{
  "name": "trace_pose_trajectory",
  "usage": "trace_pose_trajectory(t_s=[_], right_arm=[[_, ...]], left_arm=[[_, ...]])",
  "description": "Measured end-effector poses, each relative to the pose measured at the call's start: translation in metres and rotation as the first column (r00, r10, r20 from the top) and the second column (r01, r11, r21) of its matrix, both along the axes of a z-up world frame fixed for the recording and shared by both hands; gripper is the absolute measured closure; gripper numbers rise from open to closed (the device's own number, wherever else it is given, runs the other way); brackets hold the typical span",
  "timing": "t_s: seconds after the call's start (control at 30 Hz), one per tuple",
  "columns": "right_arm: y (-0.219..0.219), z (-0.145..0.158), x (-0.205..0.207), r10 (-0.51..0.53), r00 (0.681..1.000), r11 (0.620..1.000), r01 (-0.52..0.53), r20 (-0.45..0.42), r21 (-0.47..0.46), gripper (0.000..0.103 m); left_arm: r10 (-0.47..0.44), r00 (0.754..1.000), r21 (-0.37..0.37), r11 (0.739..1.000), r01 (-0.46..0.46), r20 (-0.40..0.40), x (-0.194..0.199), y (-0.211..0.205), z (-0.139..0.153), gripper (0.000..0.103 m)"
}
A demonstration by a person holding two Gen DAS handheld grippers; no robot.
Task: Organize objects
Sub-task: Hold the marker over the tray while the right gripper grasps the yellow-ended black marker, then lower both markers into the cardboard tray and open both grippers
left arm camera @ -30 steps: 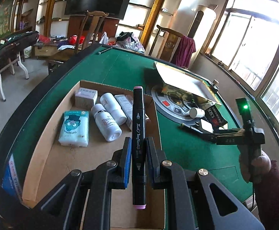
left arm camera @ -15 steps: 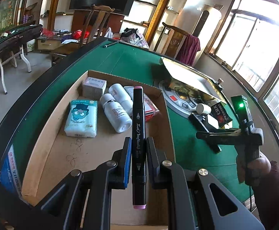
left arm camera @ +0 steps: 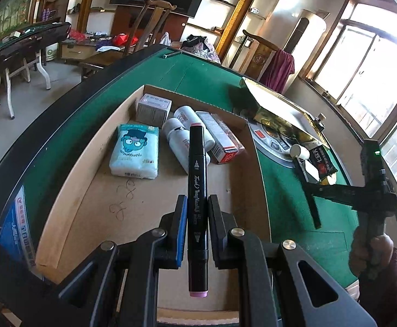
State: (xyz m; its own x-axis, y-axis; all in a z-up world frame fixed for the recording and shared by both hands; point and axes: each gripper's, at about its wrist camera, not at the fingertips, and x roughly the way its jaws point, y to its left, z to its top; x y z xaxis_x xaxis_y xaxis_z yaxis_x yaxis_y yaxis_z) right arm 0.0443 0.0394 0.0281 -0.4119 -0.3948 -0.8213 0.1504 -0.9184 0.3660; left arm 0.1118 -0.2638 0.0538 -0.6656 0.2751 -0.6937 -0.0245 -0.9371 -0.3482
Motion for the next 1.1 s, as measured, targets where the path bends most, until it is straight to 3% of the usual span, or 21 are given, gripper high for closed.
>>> trace_pose_trajectory(t_s=[0.3, 0.53, 0.77, 1.07, 1.1], right_arm=[[-0.037, 0.039, 0.027, 0.12, 0.99, 0.981, -0.129, -0.07, -0.147, 0.086], [-0.098, 0.046, 0.027, 0.24, 0.971, 0.934, -0.234, -0.012, -0.271, 0.086], [-0.165, 0.021, 0.011, 0.256, 0.966, 0.958, -0.247, 0.046, -0.143, 0.086], [-0.182, -0.002, -0.004, 0.208, 0.974, 0.978, -0.207, 0.091, -0.02, 0.085], [-0.182, -0.002, -0.005, 0.206, 0.974, 0.978, -0.206, 0.09, -0.013, 0.085]], left_arm=[[0.006, 0.999, -0.037, 0.999, -0.005, 0.052, -0.001, 0.01, -0.009, 0.088], [0.025, 0.994, -0.08, 0.997, -0.017, 0.109, -0.017, 0.011, -0.017, 0.088], [0.055, 0.986, -0.111, 0.993, -0.038, 0.159, -0.036, 0.006, -0.029, 0.088], [0.069, 0.984, -0.048, 0.997, -0.062, 0.164, -0.035, -0.004, -0.035, 0.088], [0.075, 0.984, -0.046, 0.997, -0.068, 0.161, -0.034, -0.005, -0.033, 0.081]])
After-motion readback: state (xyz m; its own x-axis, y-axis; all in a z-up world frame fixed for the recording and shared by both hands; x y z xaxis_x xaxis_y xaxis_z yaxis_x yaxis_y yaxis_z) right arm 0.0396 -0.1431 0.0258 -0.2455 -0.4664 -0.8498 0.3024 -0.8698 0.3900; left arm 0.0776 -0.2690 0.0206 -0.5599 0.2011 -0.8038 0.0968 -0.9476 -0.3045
